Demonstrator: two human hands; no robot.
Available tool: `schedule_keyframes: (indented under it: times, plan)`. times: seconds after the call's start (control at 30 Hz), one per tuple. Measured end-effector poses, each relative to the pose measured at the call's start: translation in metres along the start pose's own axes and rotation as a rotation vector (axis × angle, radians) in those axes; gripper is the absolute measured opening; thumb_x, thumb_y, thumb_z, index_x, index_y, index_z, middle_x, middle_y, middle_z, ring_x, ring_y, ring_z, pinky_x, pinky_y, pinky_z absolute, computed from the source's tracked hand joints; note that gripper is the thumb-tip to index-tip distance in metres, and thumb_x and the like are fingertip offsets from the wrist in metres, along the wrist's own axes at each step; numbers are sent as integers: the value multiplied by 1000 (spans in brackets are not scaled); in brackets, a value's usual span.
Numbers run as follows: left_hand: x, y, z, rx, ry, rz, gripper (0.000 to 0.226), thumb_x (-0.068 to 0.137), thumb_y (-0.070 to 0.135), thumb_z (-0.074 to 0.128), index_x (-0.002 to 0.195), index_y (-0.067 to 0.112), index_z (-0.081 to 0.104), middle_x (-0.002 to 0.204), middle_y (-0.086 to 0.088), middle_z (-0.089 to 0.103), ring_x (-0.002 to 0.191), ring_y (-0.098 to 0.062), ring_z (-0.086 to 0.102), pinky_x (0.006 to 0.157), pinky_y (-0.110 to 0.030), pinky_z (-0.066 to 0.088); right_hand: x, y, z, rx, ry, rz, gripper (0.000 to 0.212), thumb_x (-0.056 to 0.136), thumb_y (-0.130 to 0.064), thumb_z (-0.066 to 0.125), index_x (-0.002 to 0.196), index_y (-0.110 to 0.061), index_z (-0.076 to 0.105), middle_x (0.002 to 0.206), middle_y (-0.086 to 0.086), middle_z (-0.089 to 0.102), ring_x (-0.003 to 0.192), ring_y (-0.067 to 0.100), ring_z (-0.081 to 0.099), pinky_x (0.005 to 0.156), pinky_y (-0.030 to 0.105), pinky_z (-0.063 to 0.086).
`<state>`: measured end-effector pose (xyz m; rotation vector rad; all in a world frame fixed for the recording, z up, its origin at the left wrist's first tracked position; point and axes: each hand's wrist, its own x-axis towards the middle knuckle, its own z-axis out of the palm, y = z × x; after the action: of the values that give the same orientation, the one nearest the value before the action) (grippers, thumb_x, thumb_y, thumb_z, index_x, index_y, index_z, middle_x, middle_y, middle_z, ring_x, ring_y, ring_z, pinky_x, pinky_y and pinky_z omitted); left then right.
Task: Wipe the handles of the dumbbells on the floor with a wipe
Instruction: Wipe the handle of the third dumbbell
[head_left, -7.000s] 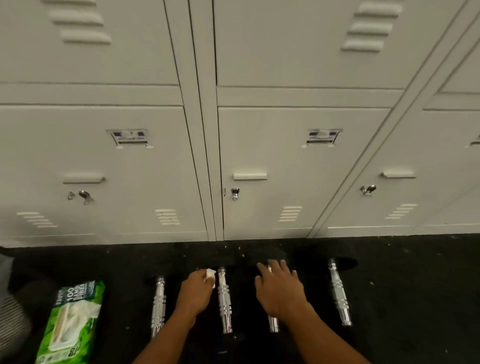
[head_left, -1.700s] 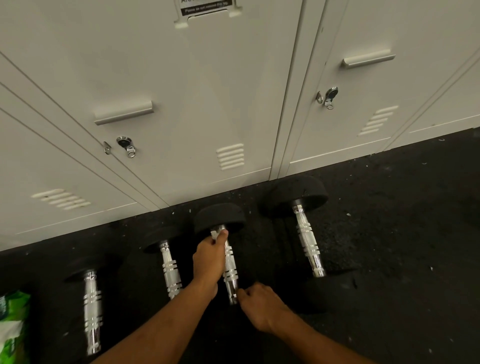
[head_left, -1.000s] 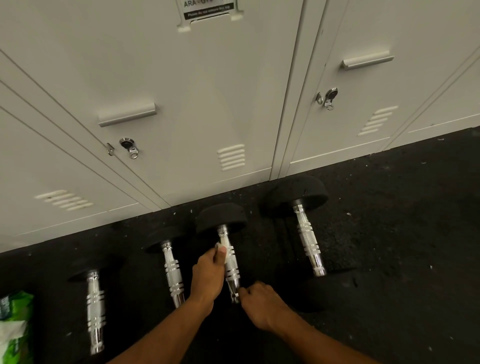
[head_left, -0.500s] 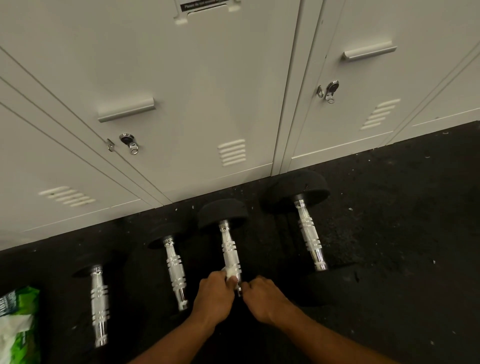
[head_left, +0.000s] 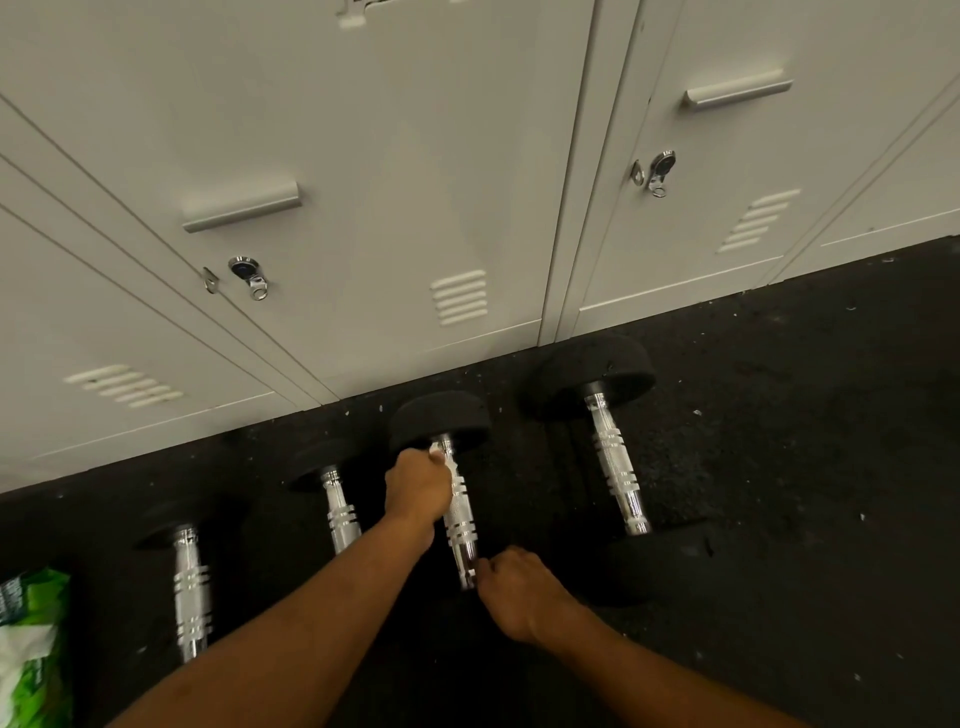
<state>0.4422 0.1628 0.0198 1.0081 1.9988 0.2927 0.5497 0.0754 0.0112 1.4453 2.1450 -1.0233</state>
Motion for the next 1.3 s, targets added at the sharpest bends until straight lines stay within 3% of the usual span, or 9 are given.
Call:
schedule_keyframes:
  times: [0.23,0.43,0.47,0.53,0.63,0.77,1.07,1.17,1.3]
  plan:
    - [-15,-14,1,139,2,92,31,103,27,40,97,7,63,80,-7,61,61,-12,54,47,-22,33,2,1,1,36,-6,14,34,100,-13,31,125,3,48,123,28,55,113,42,51,94,50,43]
    - [-39,-35,2,237,-45,179,32,102,26,41,121,7,58,78,1,60,63,-4,52,53,-18,40,1,0,-1,44,-23,23,36,101,-15,31,125,5,48,127,28,53,117,42,50,98,48,42]
    - [-43,-40,3,252,-56,184,30,102,27,41,105,5,61,80,-1,61,67,-9,56,57,-23,44,1,0,0,49,-21,24,35,101,-15,31,125,4,49,126,27,54,116,42,51,99,47,42]
    - [-52,-51,3,274,-99,175,28,102,28,41,102,11,63,87,-5,65,75,-14,60,63,-27,43,1,0,1,44,-11,33,35,101,-15,30,125,4,49,127,28,54,116,42,51,99,47,42]
    - [-64,-63,3,304,-180,146,29,103,29,38,94,15,62,85,-3,65,69,-10,59,54,-22,37,0,-1,-1,38,-8,47,37,101,-15,29,126,4,48,129,28,52,119,41,49,100,46,40]
    - [-59,-59,6,227,-152,64,29,101,25,41,84,14,61,83,-5,64,67,-12,57,52,-24,37,1,-1,0,22,-9,35,35,100,-11,31,126,5,48,129,28,52,119,40,49,98,44,40]
    - [-29,-34,7,48,-57,-85,27,99,20,43,86,4,61,84,-10,62,61,-13,53,47,-24,36,-2,-1,-4,7,-12,26,34,99,-9,32,126,5,47,127,29,53,116,43,51,96,46,42]
    - [-16,-21,4,-27,-15,-96,27,99,19,45,88,2,63,90,-11,63,68,-16,55,50,-25,36,-1,-1,-4,26,-11,23,34,98,-8,33,125,6,47,126,30,53,115,43,52,96,47,43]
    - [-6,2,-2,-74,28,-60,24,100,15,44,82,10,59,81,-5,56,64,-12,50,51,-23,37,-2,-2,-5,36,-15,30,33,99,-8,31,123,6,49,126,30,53,116,43,51,97,46,42]
